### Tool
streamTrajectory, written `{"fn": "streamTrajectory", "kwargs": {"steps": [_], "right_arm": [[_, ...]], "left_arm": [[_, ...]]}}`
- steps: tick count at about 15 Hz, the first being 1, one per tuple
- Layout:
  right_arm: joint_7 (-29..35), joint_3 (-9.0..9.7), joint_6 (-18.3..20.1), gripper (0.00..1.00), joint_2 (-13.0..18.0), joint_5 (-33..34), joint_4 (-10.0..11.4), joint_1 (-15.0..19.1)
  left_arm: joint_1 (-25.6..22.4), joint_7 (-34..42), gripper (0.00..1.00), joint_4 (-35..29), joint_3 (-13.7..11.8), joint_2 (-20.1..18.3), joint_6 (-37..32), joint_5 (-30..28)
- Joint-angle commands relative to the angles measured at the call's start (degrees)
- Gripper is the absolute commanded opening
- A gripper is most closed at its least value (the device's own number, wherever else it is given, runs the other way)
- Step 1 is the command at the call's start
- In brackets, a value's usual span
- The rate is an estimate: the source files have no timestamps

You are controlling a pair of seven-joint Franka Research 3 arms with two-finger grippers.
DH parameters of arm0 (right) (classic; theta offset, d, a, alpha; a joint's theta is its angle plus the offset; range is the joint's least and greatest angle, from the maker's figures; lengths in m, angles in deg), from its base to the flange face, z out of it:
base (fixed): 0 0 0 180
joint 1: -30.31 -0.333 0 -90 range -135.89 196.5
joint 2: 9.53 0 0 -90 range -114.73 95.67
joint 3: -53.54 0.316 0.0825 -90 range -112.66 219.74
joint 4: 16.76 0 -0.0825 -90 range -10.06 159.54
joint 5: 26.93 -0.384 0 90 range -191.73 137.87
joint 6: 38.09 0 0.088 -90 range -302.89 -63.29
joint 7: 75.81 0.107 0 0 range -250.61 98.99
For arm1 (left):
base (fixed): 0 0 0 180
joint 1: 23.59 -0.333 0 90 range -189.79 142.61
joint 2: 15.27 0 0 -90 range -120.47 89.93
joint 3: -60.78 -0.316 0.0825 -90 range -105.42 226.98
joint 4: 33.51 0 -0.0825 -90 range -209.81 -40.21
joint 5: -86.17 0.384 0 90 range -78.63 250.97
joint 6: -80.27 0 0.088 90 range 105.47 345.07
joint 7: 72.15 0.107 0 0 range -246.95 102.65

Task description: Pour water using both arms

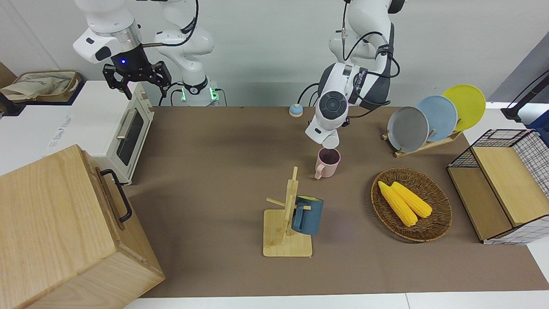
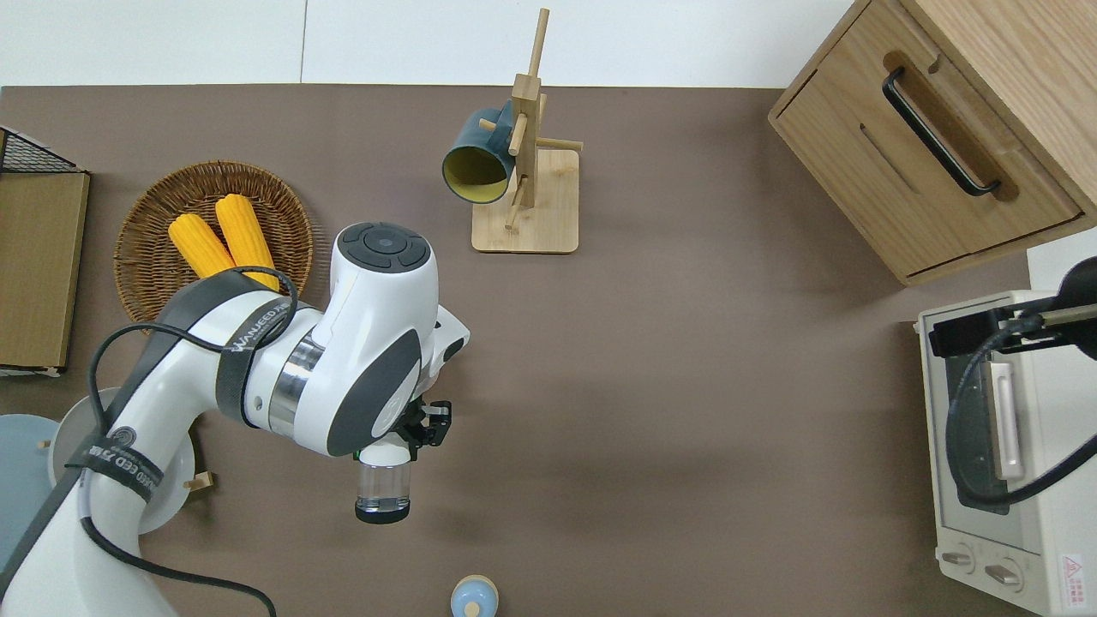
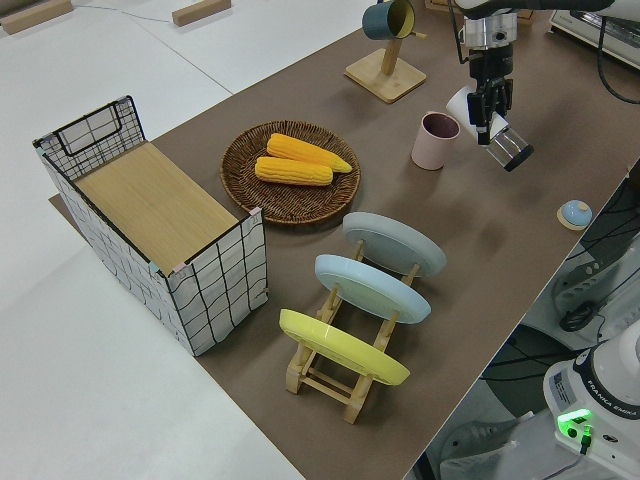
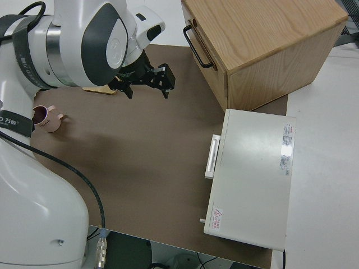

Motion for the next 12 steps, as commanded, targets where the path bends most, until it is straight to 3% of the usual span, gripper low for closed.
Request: {"fn": "streamTrajectory", "kwargs": {"steps": [1, 12], "right_arm": [[1.0, 0.22, -0.3, 0.990, 0.4, 0.3, 0.5, 0.0], [1.0, 0.22, -0.3, 0.990, 0.3, 0.3, 0.4, 0.0]], "left_arm": [[0.0, 0.3, 0.00, 2.3, -0.2, 0.1, -2.8, -0.7], [-0.8, 0.3, 0.00, 1.4, -0.5, -2.7, -2.5, -1.4]]}}
